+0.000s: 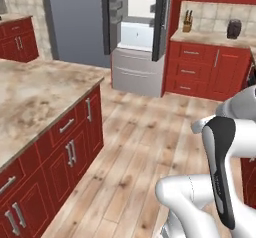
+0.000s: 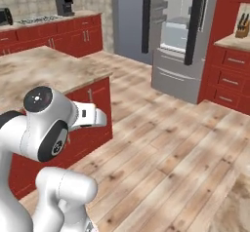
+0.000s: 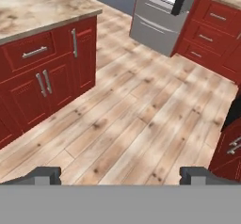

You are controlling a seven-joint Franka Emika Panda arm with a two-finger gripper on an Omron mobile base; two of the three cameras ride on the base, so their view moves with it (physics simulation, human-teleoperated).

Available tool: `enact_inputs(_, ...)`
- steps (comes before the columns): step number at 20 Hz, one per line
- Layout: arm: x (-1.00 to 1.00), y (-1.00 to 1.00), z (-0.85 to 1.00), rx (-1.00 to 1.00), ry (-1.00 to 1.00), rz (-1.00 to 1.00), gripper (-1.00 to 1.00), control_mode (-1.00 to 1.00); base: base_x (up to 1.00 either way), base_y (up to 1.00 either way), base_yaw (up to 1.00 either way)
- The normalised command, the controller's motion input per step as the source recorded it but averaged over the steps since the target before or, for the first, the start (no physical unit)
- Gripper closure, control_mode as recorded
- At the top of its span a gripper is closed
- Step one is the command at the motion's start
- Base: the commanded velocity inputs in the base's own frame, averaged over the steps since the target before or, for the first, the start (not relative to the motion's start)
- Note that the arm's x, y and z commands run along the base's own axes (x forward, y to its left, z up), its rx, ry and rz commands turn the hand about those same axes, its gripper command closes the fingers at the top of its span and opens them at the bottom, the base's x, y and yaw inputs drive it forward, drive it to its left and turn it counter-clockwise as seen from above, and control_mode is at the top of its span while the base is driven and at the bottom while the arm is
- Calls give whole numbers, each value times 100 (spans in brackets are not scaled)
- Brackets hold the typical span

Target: Take the cheese, steak, and lemon wedge from the fridge and place them on the plate on the dining counter to create an appetizer plate.

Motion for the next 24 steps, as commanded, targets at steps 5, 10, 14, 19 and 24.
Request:
enact_inputs(5, 0, 0, 0, 0, 0, 0, -100, 100, 100, 0, -15)
enact_inputs(10, 0, 0, 0, 0, 0, 0, -100, 100, 100, 0, -17)
enact_inputs(14, 0, 0, 0, 0, 0, 0, -100, 100, 100, 0, -15)
enact_inputs(19, 0, 0, 0, 0, 0, 0, -100, 100, 100, 0, -8)
enact_inputs(24, 0, 0, 0, 0, 0, 0, -100, 100, 100, 0, 1)
